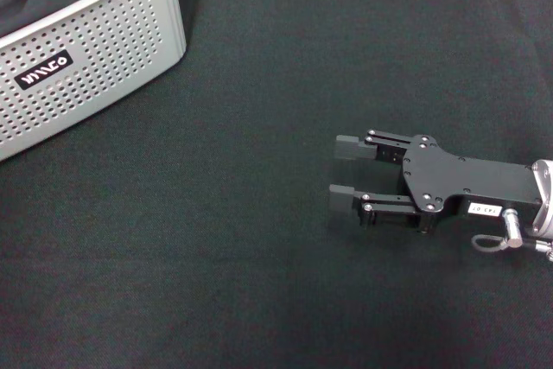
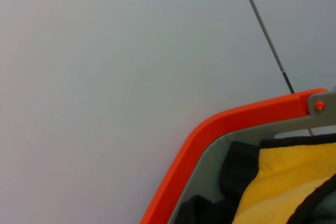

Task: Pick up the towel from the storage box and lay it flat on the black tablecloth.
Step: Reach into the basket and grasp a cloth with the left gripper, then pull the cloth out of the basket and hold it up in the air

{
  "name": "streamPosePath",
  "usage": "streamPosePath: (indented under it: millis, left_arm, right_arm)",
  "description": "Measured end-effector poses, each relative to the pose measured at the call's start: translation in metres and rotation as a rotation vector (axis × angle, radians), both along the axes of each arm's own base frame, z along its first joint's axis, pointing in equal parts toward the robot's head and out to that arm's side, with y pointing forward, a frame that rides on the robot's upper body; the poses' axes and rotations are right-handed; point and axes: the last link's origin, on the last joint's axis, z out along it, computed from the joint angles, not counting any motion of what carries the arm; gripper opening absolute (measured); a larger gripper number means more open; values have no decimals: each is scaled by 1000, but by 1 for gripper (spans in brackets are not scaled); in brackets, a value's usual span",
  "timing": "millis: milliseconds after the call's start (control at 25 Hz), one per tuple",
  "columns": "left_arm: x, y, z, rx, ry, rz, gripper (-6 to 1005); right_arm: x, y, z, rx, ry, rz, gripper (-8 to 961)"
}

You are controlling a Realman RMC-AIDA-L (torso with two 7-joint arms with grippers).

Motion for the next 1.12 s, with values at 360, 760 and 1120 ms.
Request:
streamPosePath:
  millis: [360, 760, 1120]
  left_arm:
    - [0, 0, -4, -2, -17, 6, 231]
    - [23, -17, 12, 84, -239, -123, 33]
    - [82, -69, 32, -13, -546, -496, 15]
  right_arm:
    - [-1, -1, -2, -4, 2, 0, 750]
    - [6, -7, -2, 10, 11, -14, 751]
    - [3, 2, -5, 355, 16, 81, 750]
